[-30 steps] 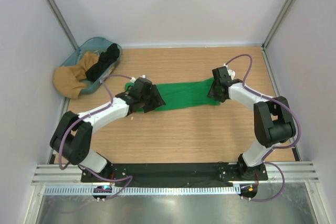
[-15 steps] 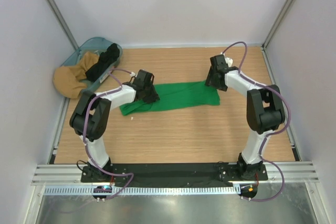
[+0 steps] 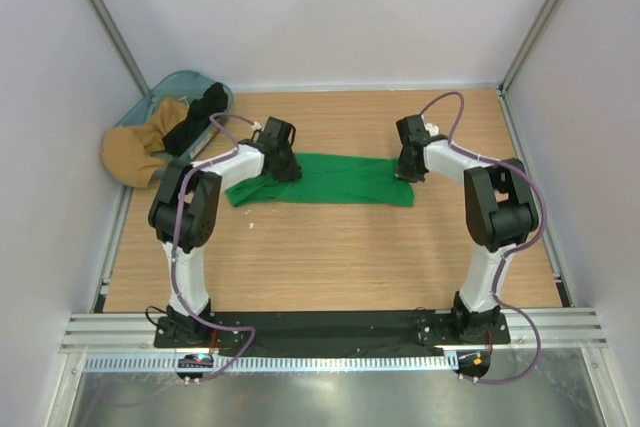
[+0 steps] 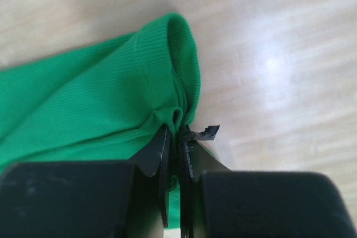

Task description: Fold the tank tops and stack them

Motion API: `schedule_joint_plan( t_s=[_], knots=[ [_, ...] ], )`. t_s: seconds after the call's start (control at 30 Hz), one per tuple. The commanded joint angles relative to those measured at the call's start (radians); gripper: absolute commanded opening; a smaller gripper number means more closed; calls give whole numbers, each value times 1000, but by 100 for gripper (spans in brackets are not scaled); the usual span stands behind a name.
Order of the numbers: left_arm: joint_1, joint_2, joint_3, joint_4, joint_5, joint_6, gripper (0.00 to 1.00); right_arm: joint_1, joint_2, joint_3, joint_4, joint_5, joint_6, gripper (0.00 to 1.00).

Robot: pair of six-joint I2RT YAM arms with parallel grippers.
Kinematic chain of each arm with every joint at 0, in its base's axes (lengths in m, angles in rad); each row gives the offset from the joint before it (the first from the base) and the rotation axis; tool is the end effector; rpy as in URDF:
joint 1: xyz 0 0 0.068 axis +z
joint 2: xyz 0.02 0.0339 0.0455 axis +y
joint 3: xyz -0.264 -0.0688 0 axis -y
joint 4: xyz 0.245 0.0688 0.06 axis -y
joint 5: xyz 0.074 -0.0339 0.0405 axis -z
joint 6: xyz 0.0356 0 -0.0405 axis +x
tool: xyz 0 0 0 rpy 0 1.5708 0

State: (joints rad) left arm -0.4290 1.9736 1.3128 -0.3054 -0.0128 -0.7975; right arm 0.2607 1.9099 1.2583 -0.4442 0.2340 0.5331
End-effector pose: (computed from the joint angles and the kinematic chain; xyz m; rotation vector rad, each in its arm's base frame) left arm 0.3785 -0.1726 0.1632 -0.4820 2.5582 -0.4536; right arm 0.3777 0.0922 0.1650 0.4289 2.5812 -0.0388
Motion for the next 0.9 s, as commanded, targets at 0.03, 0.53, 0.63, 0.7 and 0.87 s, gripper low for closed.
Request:
schedule_joint_plan(
  t_s=[0.03,0.53,0.63,0.7,0.87],
  knots=[
    [6,85,106,-44,-35,72,24,54,-130,-149,-70,-7,70,4],
    [-109,186,321,-44,135,230,32,669,-530,-448,-108,-94,406,41],
    [-109,137,298,-41,134,276,44,698,-610,-451,-128,-91,397,52],
    [-109,88,290,-43,146,308,54,698,-637,-435,-168,-73,358,56],
    [-109,-39,237,-46,171,322,66,687,-626,-329,-272,31,262,56]
  ],
)
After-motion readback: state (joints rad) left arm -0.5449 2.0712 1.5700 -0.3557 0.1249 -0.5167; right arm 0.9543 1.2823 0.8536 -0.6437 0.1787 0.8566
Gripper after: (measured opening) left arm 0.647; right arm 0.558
